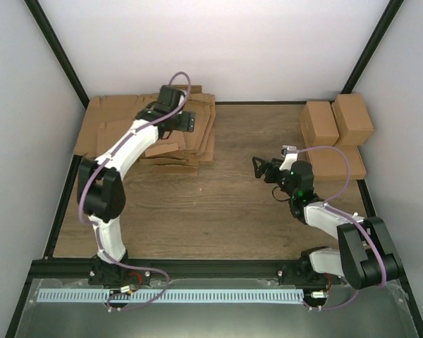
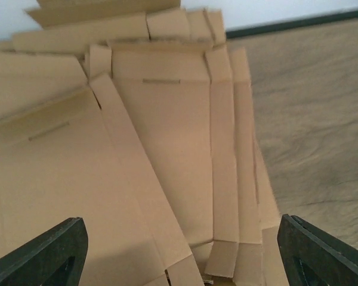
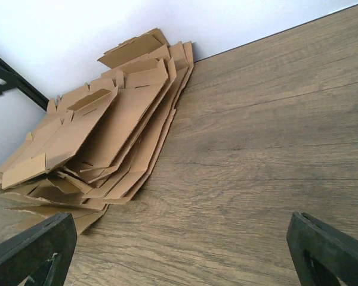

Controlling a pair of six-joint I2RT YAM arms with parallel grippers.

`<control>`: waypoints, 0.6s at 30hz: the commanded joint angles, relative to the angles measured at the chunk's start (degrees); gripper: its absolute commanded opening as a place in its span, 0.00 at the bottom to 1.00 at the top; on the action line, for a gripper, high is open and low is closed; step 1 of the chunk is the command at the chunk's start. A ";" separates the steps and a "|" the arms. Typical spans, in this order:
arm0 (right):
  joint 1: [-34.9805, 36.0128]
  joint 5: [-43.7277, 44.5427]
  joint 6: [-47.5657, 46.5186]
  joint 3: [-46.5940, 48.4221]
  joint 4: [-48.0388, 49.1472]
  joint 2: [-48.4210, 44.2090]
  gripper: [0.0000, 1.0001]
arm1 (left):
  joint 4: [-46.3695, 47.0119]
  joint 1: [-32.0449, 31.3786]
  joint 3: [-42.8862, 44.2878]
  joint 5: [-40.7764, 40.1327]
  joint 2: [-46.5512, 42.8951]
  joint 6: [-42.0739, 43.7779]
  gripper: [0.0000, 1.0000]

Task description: Fold the paper box

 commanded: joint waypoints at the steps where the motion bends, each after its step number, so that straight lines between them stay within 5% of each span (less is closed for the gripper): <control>1: 0.48 0.74 -0.26 1.90 -0.13 -0.82 1.00 | -12.02 -2.50 7.17 -9.36 7.90 -0.53 0.92; 11: 0.48 1.47 -0.22 1.99 -0.49 -0.58 1.00 | -18.34 -7.25 13.56 -25.35 19.23 -5.85 0.99; 18: 0.51 1.57 -0.27 2.10 -0.51 -0.50 1.00 | -21.49 -7.37 16.96 -27.48 23.68 -5.00 0.77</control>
